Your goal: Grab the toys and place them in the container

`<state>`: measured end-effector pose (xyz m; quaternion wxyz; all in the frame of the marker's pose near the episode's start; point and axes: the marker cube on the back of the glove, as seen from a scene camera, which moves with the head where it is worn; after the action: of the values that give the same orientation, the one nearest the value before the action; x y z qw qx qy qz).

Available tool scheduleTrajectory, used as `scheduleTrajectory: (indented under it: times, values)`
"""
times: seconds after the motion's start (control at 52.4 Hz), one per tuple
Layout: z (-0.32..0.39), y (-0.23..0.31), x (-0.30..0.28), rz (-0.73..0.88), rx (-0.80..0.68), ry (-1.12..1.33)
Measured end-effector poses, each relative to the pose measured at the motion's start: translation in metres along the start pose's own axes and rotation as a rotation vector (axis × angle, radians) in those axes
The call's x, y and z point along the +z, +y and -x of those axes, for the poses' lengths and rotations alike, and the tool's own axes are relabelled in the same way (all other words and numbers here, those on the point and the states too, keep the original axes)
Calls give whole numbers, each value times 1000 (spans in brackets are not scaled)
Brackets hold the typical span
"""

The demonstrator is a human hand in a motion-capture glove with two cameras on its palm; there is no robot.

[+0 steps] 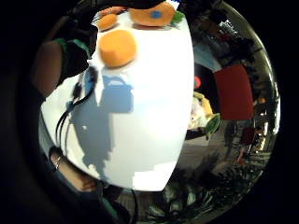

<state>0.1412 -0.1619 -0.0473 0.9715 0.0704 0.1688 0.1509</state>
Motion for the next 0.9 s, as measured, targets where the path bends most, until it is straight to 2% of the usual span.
scheduleTrajectory:
  times: [0.134,0.248,0.305,0.477,0.725,0.897]
  values:
    - [-35,-23,8,69,152,156]
    - [-53,-36,19,212,273,45]
    - [-54,-39,26,226,275,19]
    - [-50,-44,26,136,281,105]
    - [-50,-44,28,164,288,-40]
    - [-49,-49,30,75,263,29]
